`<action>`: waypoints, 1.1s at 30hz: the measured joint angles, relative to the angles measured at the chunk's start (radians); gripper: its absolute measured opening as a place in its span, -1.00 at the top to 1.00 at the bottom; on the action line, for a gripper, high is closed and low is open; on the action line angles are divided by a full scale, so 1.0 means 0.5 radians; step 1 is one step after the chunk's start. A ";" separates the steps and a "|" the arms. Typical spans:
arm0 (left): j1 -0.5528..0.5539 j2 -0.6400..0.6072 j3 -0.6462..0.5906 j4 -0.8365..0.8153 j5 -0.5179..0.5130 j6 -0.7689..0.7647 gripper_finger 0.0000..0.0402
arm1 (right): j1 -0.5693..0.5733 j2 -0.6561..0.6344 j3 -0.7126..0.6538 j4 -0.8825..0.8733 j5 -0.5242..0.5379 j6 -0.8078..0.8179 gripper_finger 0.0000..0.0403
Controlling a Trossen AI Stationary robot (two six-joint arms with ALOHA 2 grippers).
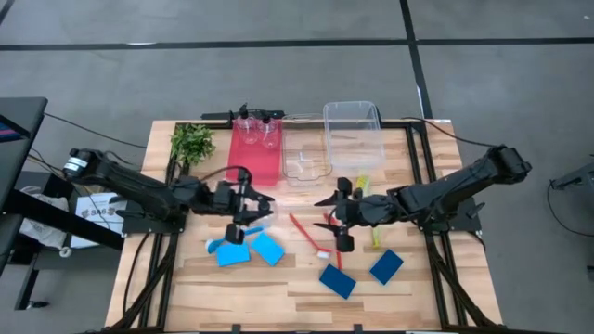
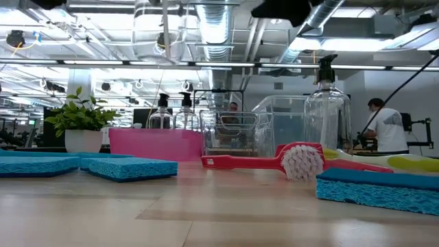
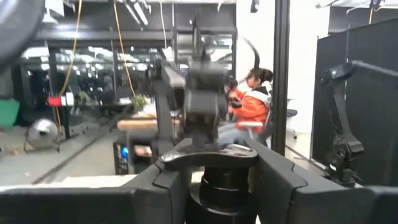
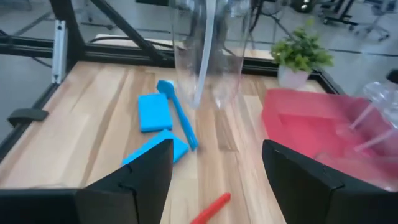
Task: Pick & Place Kitchen Sink Supplies
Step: Put the bottom transparent soap dispenser into the red bin
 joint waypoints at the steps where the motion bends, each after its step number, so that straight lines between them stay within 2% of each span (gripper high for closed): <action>1: 0.003 -0.049 0.000 -0.035 0.000 0.020 0.31 | 0.016 -0.019 -0.049 0.047 0.037 0.017 -0.19; 5: 0.002 -0.228 0.000 -0.204 -0.107 0.165 0.24 | 0.072 -0.109 -0.227 0.192 0.149 0.066 -0.19; 11: 0.044 -0.377 -0.006 -0.401 -0.561 0.415 0.30 | 0.121 -0.223 -0.384 0.353 0.230 0.085 -0.19; 16: 0.258 -0.389 -0.102 -0.369 -0.582 0.395 0.34 | 0.126 -0.255 -0.384 0.356 0.229 0.071 -0.19; 19: 0.430 -0.373 -0.214 -0.218 -0.579 0.290 0.32 | 0.125 -0.254 -0.384 0.354 0.227 0.070 -0.19; 26: 0.742 -0.268 -0.544 0.470 -0.573 0.191 0.32 | 0.125 -0.253 -0.384 0.354 0.221 0.069 -0.19; 33: 0.884 0.051 -0.634 0.781 -0.570 0.186 0.31 | 0.125 -0.252 -0.384 0.350 0.221 0.063 -0.19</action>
